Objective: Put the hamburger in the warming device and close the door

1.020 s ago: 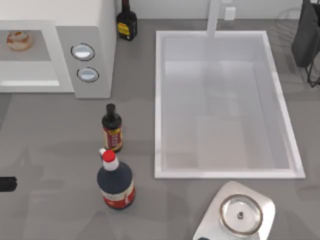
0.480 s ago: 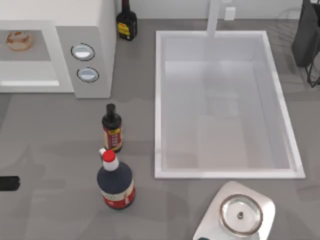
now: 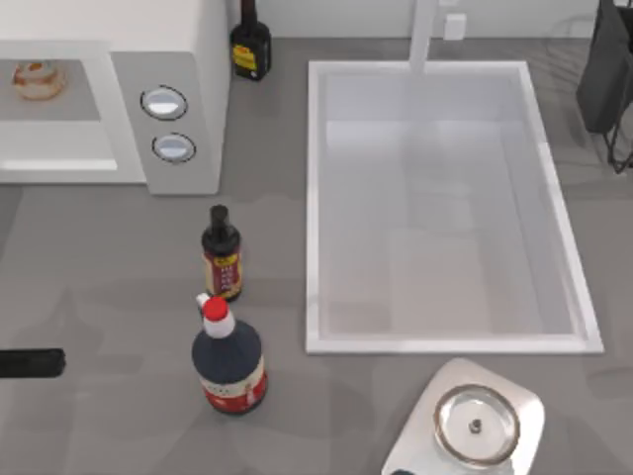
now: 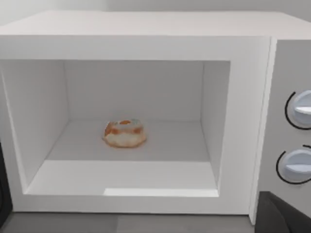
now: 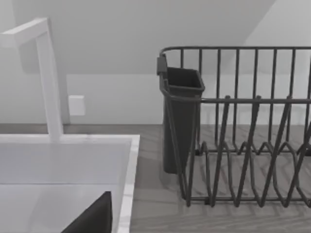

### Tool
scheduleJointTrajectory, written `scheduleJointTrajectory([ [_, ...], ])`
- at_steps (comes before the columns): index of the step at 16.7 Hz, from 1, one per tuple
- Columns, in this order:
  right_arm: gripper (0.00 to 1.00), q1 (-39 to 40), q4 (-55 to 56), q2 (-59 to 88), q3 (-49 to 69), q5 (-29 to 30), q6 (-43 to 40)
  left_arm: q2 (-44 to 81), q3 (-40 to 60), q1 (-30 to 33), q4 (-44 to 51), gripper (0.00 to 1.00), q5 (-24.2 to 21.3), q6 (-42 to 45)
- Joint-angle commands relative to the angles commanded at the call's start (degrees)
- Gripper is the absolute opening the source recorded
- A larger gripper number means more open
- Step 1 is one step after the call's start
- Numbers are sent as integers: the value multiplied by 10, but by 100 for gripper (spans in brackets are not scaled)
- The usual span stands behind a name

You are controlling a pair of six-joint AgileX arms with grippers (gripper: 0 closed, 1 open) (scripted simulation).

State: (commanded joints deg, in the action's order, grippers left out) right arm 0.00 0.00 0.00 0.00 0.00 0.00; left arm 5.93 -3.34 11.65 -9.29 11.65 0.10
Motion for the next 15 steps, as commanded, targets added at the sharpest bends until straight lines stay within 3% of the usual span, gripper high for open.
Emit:
scheduleJointTrajectory([
  [5, 100, 0, 0, 0, 0, 0, 0, -4, 11, -3, 11, 0, -7, 0],
  [11, 100, 0, 0, 0, 0, 0, 0, -59, 64, -49, 126, 0, -50, -1],
  [15, 100, 0, 0, 0, 0, 0, 0, -68, 73, -58, 139, 0, -58, -2],
])
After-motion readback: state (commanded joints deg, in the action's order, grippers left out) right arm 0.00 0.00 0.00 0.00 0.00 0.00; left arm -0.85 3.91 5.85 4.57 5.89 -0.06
